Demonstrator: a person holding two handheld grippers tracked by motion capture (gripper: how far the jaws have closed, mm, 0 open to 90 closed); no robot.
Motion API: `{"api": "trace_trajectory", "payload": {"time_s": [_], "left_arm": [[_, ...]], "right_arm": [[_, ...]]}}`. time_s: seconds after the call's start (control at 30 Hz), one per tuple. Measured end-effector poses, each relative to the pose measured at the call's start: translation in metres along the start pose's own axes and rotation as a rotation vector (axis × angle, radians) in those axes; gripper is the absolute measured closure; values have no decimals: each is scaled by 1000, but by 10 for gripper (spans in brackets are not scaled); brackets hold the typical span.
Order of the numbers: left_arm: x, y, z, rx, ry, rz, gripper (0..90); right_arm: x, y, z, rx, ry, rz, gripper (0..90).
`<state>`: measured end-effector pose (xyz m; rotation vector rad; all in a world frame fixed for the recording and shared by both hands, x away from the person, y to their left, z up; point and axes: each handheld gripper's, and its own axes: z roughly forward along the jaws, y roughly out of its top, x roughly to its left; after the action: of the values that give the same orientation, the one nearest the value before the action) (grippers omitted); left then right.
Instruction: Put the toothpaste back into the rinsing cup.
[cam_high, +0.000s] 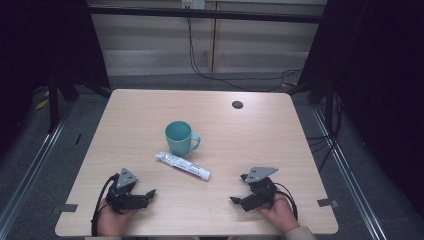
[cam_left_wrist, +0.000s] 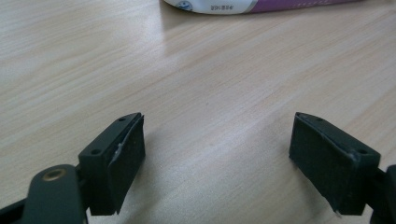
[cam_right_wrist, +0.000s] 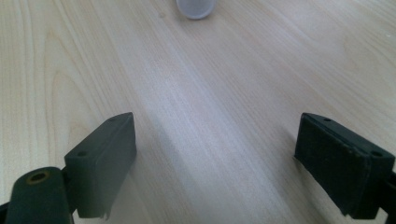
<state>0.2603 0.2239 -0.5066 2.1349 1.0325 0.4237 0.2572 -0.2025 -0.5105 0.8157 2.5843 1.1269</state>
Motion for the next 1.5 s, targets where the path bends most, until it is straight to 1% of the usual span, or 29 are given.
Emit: {"api": "trace_trajectory", "payload": {"time_s": [0.2,0.3,0.37,0.4,0.43,0.47,0.5,0.53,0.57,0.6,0.63,0.67,0.7,0.73,0.77,0.8,0.83,0.87,0.9,0.93,0.97,1.0,1.1,1.3,1.37,1.4,1.5], "left_arm": [[0,0,1,0,-5,2,177],[1,1,1,4,-8,5,174],[1,1,1,3,-9,8,173],[1,1,1,4,-9,7,172],[1,1,1,4,-10,8,172],[1,1,1,4,-10,8,172],[1,1,1,4,-9,8,172],[1,1,1,4,-9,8,172],[1,1,1,4,-9,8,172],[1,1,1,5,-9,9,172],[1,1,1,4,-9,8,172],[1,1,1,4,-9,8,172],[1,1,1,4,-10,8,172],[1,1,1,4,-9,8,172],[1,1,1,4,-9,8,172],[1,1,1,4,-9,9,172],[1,1,1,4,-9,9,172],[1,1,1,4,-10,8,172],[1,1,1,4,-9,8,172],[1,1,1,4,-9,8,172],[1,1,1,4,-9,8,172],[1,1,1,4,-10,8,172],[1,1,1,4,-9,8,172],[1,1,1,4,-10,8,172],[1,1,1,4,-9,8,172],[1,1,1,4,-9,8,172],[1,1,1,4,-10,8,172]], "right_arm": [[0,0,0,-1,-1,2,124],[1,2,0,3,-20,26,141],[2,7,2,37,-32,29,145],[3,11,3,64,-34,29,159],[3,14,4,80,-31,25,172],[3,14,4,80,-31,25,172],[4,19,5,105,-25,26,192],[5,31,10,158,1,19,203],[5,31,10,158,1,19,203],[8,44,14,199,9,4,204],[8,49,15,213,12,-9,205],[8,49,15,213,12,-9,205],[9,62,19,248,64,-2,229],[8,66,20,257,81,1,236],[8,66,20,257,81,1,236],[9,77,24,300,78,-8,240],[9,77,24,300,78,-8,240],[10,85,28,324,99,1,239],[10,87,29,327,105,5,240],[10,91,31,341,103,7,242],[10,91,31,341,103,7,242],[11,97,35,364,101,3,242],[11,101,38,371,100,6,243],[12,108,47,389,103,-3,244],[13,110,49,393,107,3,246],[13,111,50,394,105,-8,247],[15,115,55,407,90,-18,253]]}}
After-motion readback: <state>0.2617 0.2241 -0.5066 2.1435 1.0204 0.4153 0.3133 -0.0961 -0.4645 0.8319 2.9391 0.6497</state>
